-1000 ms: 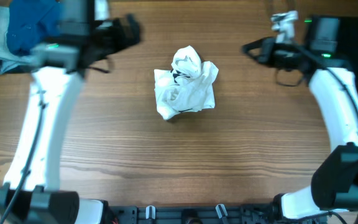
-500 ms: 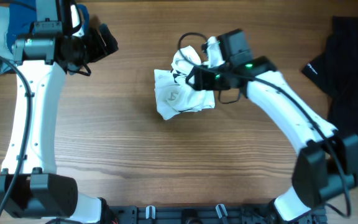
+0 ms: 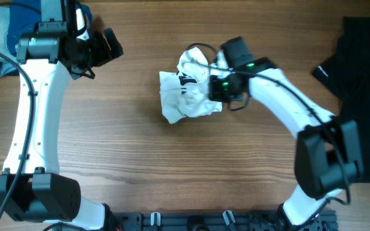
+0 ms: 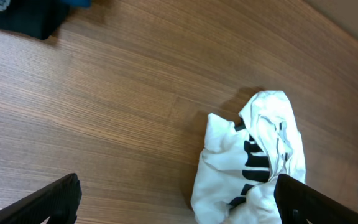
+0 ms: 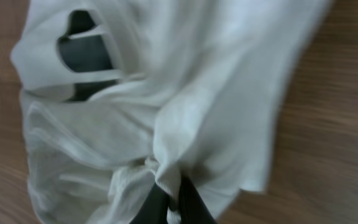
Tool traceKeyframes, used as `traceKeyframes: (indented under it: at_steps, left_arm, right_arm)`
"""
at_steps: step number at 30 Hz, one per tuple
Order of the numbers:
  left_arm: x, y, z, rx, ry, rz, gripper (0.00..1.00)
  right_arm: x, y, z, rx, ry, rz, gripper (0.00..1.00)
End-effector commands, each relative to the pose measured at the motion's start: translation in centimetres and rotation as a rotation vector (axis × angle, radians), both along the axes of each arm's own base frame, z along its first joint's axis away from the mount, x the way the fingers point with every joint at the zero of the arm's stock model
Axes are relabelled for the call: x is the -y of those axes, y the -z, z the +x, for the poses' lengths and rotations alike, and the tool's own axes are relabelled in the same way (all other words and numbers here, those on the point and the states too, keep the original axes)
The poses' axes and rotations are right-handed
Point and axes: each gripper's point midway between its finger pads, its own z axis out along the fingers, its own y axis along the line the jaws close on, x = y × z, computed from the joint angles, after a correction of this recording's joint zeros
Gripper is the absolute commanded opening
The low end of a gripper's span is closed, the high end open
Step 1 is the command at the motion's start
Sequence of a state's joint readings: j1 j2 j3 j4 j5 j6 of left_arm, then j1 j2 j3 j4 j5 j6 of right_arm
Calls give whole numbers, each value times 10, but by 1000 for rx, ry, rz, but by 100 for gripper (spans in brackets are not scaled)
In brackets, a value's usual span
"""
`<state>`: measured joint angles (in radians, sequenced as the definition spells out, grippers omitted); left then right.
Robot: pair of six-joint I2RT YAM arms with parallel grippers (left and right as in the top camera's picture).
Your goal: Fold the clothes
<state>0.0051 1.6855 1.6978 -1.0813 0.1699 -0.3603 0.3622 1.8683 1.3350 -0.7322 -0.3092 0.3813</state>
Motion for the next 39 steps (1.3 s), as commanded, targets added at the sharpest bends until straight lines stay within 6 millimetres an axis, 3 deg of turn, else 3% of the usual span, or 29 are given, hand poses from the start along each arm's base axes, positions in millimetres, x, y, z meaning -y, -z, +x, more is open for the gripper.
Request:
traceKeyframes:
  at_steps: [1,4,6,9,12,14,20,22,31,35,39]
  left_arm:
    - [-3,7,0,-15,7,14,100]
    - [-3,7,0,-15,8,14,100]
    - [-3,7,0,-15,8,14,100]
    - [-3,7,0,-16,8,14,100]
    - [-3,9,-1,-21,8,14,100]
    - [-3,9,0,-22,8,14,100]
    - [-3,9,0,-22,8,14,100]
    - [-3,9,0,-22,8,14,100]
    - [-3,9,0,-22,8,14,100]
    - [-3,9,0,-22,8,14,100]
    - [-3,9,0,-22,8,14,100]
  right_arm:
    - [70,-39,6,31,149,-37,4]
    - [101,-29,-7,-47,171,-71,4]
    - [112,-18,-18,-90,159,-88,11]
    - [116,3,-33,-152,137,-104,41]
    - [117,10,-39,-174,124,-109,62]
    - [116,6,-35,-155,121,-106,70]
    - [105,-39,6,48,47,-56,75]
    - [91,-50,19,130,-13,-11,75]
    - [51,-49,35,274,-135,-122,69]
    - [23,-55,42,362,-198,-136,68]
    - [3,-44,41,360,-241,-129,62]
